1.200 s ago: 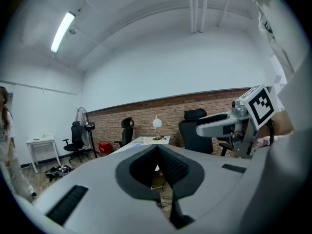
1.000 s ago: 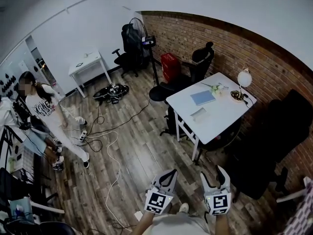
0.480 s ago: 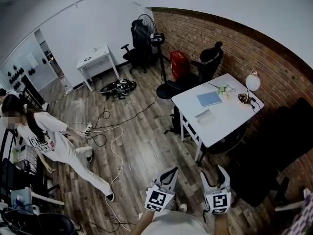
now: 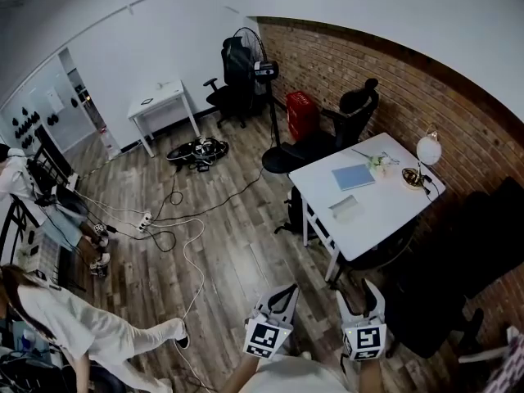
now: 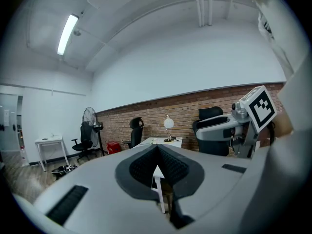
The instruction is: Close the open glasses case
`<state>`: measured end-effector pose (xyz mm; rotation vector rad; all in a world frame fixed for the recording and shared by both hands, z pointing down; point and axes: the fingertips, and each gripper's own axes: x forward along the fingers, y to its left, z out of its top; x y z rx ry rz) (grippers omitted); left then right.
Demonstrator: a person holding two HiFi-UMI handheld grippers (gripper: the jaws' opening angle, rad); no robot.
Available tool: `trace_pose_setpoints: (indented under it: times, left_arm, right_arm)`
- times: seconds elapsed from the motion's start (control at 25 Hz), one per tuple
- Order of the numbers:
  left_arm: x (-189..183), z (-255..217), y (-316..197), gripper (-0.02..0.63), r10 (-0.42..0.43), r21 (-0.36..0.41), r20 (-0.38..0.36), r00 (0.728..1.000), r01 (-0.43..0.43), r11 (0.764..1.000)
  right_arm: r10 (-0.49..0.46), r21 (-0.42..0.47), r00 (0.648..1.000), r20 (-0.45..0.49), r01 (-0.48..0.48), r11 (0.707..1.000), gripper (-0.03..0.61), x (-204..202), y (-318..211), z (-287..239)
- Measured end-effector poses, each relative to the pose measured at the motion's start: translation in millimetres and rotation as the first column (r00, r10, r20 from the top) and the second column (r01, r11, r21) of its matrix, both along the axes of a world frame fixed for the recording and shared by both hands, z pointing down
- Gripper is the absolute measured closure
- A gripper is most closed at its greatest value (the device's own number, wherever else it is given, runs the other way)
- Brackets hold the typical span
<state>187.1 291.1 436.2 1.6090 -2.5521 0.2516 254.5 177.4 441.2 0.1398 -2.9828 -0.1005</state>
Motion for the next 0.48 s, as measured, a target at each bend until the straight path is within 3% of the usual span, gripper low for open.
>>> trace_pose_setpoints:
  times: [0.48]
  left_arm:
    - [-73.2,6.8,-26.2,0.611,0.053,-0.025,-0.014,0.999,-0.053,0.998]
  right_arm:
    - [0.064,-0.008,0.997,-0.040,-0.064,0.998,0.307,-66.9,-24.2,9.0]
